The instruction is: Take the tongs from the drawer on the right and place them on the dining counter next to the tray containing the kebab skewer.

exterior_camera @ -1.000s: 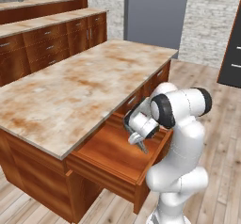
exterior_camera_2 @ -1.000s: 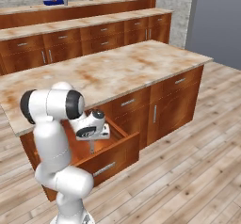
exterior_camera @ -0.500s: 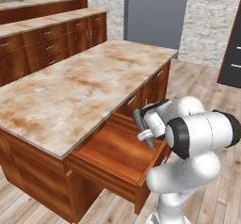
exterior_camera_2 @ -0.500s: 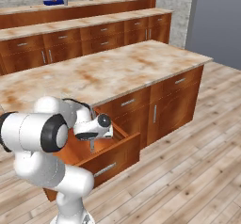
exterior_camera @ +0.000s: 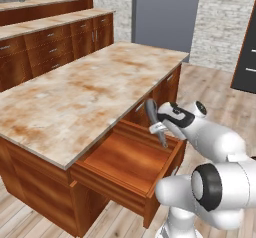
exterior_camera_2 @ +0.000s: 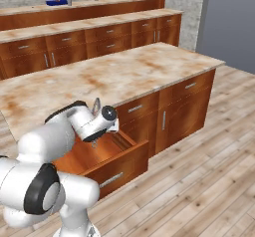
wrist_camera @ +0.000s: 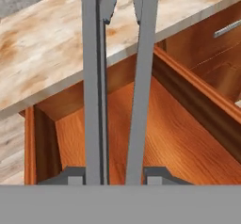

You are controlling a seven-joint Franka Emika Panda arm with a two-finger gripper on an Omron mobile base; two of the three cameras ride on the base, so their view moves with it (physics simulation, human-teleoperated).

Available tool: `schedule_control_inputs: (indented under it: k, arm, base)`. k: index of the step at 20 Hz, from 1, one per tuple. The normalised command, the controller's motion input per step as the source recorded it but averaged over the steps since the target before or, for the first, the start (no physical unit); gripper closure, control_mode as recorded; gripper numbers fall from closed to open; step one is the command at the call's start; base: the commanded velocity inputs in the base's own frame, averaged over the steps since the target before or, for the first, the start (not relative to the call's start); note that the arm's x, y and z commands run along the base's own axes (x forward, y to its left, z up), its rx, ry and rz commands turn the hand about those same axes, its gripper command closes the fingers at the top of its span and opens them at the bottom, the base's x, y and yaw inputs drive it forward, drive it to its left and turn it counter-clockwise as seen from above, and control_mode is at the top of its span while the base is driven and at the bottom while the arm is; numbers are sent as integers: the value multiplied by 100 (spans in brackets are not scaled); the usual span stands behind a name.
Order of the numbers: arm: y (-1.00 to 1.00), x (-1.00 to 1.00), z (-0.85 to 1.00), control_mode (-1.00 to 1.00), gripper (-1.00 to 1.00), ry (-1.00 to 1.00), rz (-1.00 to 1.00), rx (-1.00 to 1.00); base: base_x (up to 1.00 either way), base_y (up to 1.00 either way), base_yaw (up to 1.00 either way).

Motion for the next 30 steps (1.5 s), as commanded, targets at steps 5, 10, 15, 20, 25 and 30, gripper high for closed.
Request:
schedule_control_inputs:
  k: [5,10,15,20,25,30]
  arm:
    - [-1,0,100,-100,100,2,-6,8]
    - [-7,-1,62,-100,100,26,-15,13]
    - [6,-44,29,-100,100,7,-3,-3]
    - [0,-81,57,-100,100,17,0,-8]
    - [0,-86,40,-100,100,17,0,-9]
    - [2,-74,-1,-100,100,-15,0,-14]
  base:
    - [0,0,0]
    - [0,0,0]
    - [0,0,0]
    - [0,0,0]
    - [0,0,0]
    - [0,0,0]
